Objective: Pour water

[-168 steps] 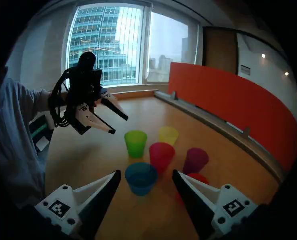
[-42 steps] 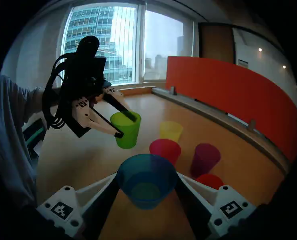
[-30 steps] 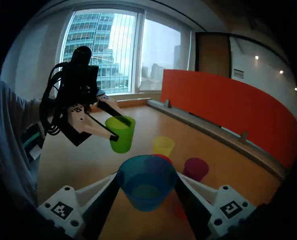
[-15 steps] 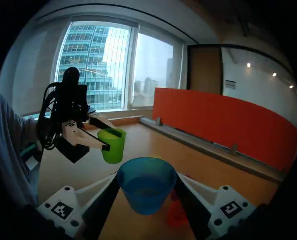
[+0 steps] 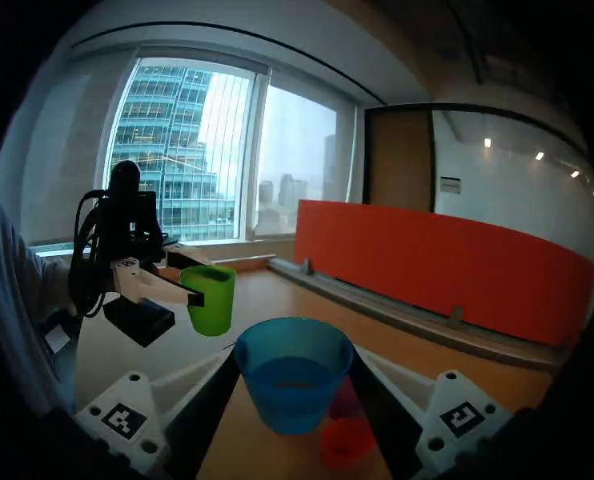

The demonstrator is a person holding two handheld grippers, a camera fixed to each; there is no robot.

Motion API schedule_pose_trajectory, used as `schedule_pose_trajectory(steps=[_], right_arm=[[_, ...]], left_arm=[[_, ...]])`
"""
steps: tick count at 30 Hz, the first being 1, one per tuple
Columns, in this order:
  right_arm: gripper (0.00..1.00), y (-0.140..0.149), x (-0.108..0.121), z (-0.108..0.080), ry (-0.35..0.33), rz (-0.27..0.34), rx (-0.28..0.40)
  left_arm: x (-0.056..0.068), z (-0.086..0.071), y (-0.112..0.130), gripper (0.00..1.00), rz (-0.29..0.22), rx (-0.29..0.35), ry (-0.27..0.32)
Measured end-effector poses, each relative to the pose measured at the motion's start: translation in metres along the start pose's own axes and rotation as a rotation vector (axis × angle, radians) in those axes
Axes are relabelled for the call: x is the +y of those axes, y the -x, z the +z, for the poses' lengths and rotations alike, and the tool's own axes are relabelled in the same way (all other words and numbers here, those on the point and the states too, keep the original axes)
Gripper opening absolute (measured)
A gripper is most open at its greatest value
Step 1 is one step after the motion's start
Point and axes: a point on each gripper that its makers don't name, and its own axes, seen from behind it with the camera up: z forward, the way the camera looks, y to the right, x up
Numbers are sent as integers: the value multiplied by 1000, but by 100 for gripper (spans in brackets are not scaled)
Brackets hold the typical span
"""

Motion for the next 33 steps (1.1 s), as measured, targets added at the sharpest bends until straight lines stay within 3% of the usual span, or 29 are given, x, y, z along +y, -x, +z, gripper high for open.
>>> schedule_pose_trajectory(steps=[16,33], right_arm=[[92,-11,7,-1,7,-22,8],[92,-43,11,2,1,-110,37]], left_arm=[[10,3,-3,89,15,8,17],[22,4,-6,89,17,19,32]])
